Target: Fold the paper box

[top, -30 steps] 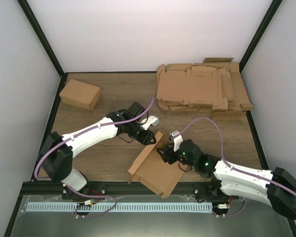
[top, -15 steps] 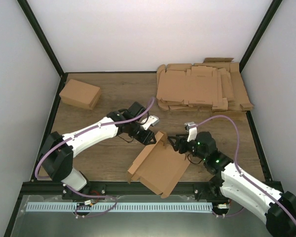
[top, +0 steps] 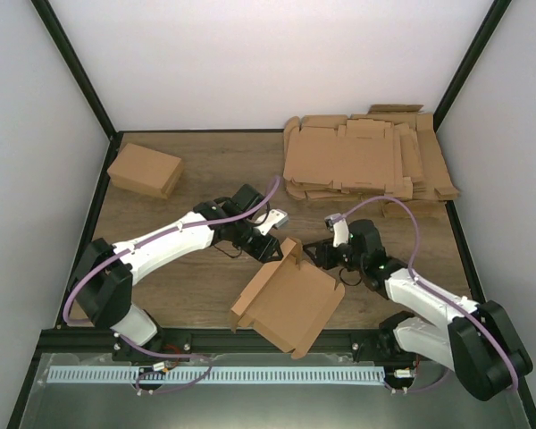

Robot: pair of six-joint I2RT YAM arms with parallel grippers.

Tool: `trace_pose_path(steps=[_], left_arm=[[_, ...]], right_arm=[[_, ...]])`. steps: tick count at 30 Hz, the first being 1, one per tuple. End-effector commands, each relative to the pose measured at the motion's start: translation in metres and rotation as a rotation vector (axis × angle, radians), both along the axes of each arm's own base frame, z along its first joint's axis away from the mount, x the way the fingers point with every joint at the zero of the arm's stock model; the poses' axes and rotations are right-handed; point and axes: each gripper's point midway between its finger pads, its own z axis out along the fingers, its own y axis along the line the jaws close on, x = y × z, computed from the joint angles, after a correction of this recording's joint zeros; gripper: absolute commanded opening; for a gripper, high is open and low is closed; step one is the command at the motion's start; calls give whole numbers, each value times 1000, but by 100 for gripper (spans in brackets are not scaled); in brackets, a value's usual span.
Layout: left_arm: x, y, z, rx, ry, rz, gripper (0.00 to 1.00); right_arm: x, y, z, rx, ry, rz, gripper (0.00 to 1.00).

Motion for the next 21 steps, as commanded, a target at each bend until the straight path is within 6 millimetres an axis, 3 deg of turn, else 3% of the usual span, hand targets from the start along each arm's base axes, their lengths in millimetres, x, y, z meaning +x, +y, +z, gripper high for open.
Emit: trace_pose_path(steps=[1,6,21], left_arm=[[1,1,-8,34,-4,-6,30],[2,-2,-6,19,-1,-8,30],[-7,-23,14,-134,36,-84,30]], right_arm=[[-6,20,19,24,-120,178,47],[-17,32,21,69,-151,258,50],[-22,49,26,-5,-298,335,50]])
